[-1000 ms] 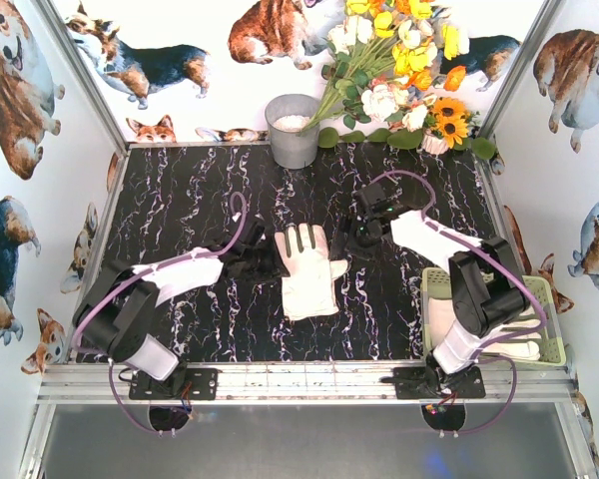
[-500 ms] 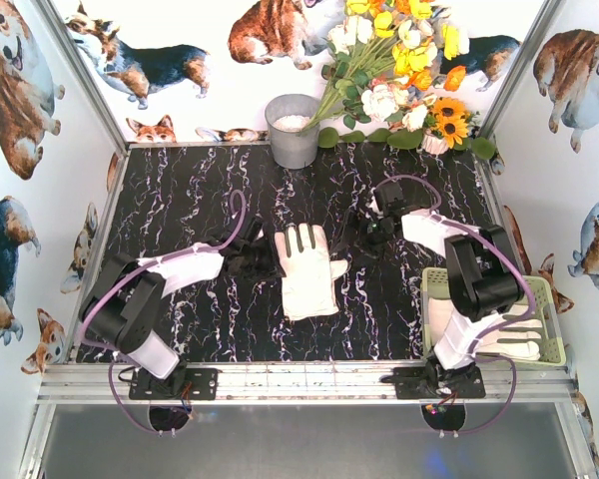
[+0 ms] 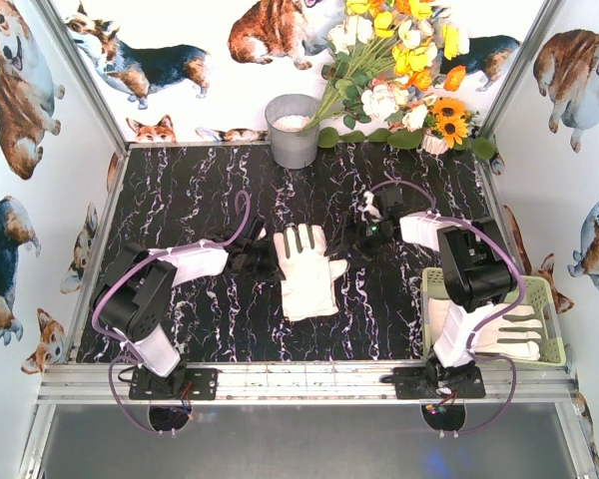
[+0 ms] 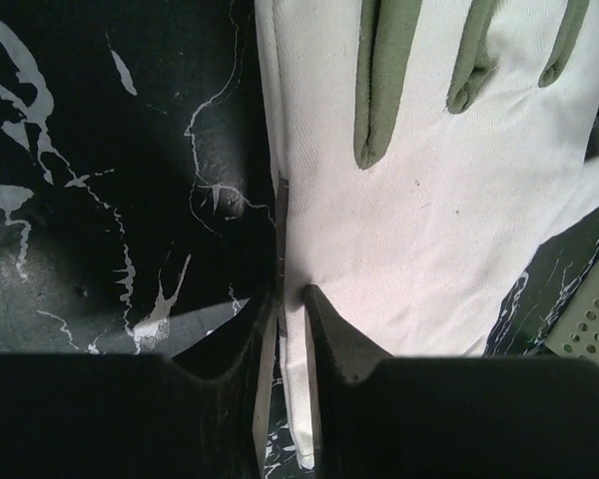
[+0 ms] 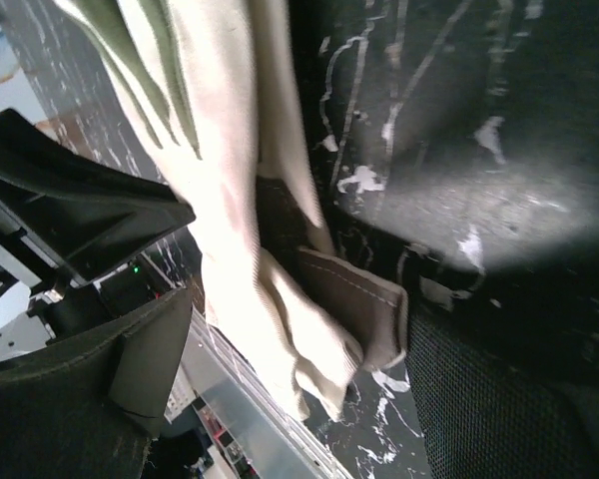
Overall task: Put the gloves into the storage basket
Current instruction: Pick up the glove from the center of the board.
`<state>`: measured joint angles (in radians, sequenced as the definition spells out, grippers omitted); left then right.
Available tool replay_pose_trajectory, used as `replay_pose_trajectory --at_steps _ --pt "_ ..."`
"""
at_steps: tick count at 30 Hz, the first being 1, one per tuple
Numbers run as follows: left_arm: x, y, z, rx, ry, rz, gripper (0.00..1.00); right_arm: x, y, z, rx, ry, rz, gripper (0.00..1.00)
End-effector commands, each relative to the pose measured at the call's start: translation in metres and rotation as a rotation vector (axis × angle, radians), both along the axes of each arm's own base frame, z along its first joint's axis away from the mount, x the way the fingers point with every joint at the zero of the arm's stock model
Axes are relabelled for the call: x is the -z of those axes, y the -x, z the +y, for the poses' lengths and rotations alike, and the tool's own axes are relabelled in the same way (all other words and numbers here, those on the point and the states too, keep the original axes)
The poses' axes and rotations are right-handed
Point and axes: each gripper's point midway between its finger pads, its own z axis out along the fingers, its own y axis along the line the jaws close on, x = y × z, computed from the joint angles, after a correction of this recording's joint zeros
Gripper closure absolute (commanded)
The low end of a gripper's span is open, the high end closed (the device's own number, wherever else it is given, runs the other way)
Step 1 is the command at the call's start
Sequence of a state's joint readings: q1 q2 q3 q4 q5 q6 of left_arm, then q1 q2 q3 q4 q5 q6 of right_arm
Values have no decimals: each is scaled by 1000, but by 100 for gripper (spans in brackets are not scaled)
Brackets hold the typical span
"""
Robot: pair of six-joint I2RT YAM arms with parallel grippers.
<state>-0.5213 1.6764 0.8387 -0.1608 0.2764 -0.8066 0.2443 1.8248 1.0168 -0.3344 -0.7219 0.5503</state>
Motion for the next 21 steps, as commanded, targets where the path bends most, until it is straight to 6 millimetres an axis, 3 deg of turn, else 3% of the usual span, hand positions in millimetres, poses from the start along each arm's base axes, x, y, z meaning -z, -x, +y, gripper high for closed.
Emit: replay_pose_trajectory --at_steps 1,9,13,16,21 --pt "-3 -9 -5 20 20 -18 89 15 12 16 -71 -16 -9 15" --pt "-2 -7 -6 21 27 -11 90 23 21 44 -122 -33 1 19" --pt "0 -6 -5 15 23 -7 90 25 23 53 -130 -39 3 26" --pt "0 -5 -4 12 24 -8 90 25 24 54 -128 -47 1 38" --pt "-4 -6 -4 7 28 -18 89 13 25 55 -132 -64 -18 76"
